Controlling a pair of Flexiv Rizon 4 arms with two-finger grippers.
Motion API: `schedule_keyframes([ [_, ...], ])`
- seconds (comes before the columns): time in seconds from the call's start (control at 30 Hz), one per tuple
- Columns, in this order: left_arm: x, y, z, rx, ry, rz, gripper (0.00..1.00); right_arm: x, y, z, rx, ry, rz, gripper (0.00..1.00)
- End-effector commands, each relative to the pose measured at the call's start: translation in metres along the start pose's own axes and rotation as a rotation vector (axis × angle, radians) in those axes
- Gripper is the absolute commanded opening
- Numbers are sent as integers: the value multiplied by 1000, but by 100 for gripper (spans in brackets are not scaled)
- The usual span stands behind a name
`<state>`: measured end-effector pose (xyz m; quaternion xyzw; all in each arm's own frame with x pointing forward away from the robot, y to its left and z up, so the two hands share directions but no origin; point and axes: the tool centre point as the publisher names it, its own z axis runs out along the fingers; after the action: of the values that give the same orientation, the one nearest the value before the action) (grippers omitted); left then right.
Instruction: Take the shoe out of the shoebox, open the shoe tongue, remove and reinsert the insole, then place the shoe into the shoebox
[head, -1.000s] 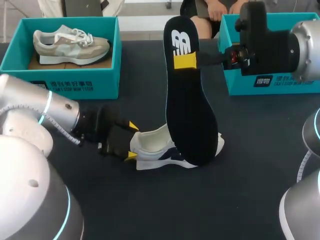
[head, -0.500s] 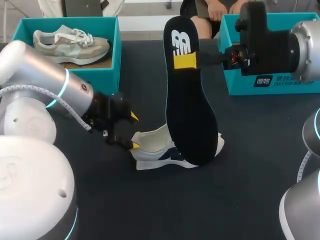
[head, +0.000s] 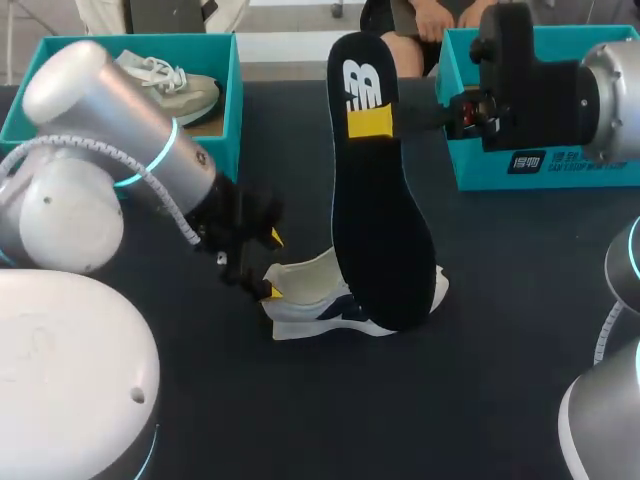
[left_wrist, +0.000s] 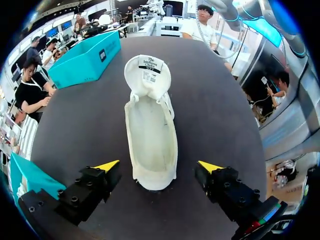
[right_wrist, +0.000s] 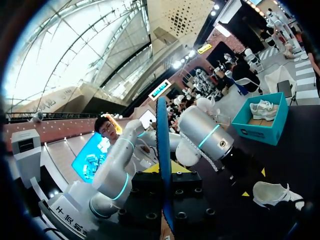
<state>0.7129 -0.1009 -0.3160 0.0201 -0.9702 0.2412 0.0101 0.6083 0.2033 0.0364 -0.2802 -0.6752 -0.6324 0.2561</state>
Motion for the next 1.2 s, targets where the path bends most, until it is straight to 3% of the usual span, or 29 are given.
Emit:
schedule_keyframes([
  [0.03,-1,-8,-8,-159,40,2,100,-1,1,3,0,0,1,0],
  [0.37,1,-15,11,-263,44,29,100,-1,1,3,0,0,1,0],
  [1.2,-14,-24,22,-315,5,-14,100,-1,1,3,0,0,1,0],
])
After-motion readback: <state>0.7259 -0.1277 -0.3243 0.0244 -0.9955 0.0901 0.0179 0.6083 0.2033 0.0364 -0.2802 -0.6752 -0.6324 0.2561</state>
